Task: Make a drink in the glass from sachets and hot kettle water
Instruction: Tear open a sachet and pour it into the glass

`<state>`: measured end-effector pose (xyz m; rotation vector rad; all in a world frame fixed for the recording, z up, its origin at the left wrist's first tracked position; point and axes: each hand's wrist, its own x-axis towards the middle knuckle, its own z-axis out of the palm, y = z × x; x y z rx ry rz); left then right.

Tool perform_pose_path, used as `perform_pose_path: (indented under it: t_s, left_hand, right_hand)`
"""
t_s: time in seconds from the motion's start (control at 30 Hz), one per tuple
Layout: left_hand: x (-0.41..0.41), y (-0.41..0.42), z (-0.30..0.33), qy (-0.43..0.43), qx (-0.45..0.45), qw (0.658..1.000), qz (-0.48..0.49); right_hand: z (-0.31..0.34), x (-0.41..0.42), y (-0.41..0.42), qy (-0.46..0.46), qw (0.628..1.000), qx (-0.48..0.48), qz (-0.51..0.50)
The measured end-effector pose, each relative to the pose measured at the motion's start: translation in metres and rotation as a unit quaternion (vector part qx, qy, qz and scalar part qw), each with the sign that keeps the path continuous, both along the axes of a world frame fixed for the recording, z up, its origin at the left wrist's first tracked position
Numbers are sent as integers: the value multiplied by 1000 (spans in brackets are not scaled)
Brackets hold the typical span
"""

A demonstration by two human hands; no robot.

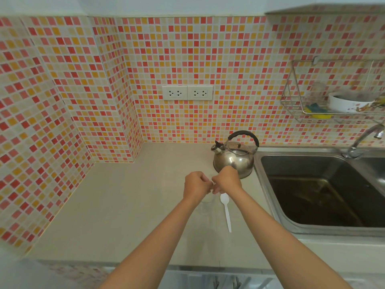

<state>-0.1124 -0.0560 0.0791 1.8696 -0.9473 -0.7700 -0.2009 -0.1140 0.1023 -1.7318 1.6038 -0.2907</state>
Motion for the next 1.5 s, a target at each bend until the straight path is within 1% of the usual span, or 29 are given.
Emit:
perform_pose_path:
  t_s: [0.07, 0.1, 0.2, 0.23, 0.33, 0.4, 0.47, 0.57, 0.67, 0.77, 0.9, 1.07, 1.3, 1.5]
  left_hand:
    - [0, -1, -2, 7, 2, 1000, 7]
    - [0, -1, -2, -4, 5, 1000, 13]
    - [2, 1, -4, -107, 1, 994, 16]
    - [3, 1, -6, -140, -18, 990, -6]
    - [8, 1, -12, -210, -104, 964, -125]
    - [11, 4, -15, -208, -134, 957, -153]
    - [13, 6, -19, -207, -145, 954, -160]
    - [12, 6, -20, -243, -139, 942, -186]
    - [12, 5, -21, -262, -151, 937, -174]
    - [11, 5, -23, -256, -148, 940, -168]
    - [9, 6, -25, -193, -163, 960, -124]
    - [8, 5, -23, -173, -184, 962, -105]
    - [8, 1, -22, -148, -186, 963, -125]
    - [7, -1, -24, -129, -191, 960, -158]
  right_hand:
    - [1, 1, -1, 41, 999, -4, 13]
    - [2, 1, -1, 58, 998, -11, 18]
    - [4, 1, -2, 88, 995, -17, 36]
    - [5, 0, -4, 91, 995, -17, 37]
    - [6, -2, -11, 69, 997, -19, 31]
    - [8, -4, -15, 54, 998, -5, 27]
    - [10, -5, -18, 66, 997, -6, 28]
    - [8, -6, -20, 66, 998, -10, 19]
    - [6, -6, -22, 66, 998, -11, 11]
    - [4, -6, -23, 71, 997, -12, 14]
    - [6, -6, -25, 78, 997, 7, 22]
    - [6, -7, -28, 75, 997, 6, 8]
    - [10, -8, -30, 109, 992, 10, 64]
    - [10, -8, -33, 151, 986, 30, 58]
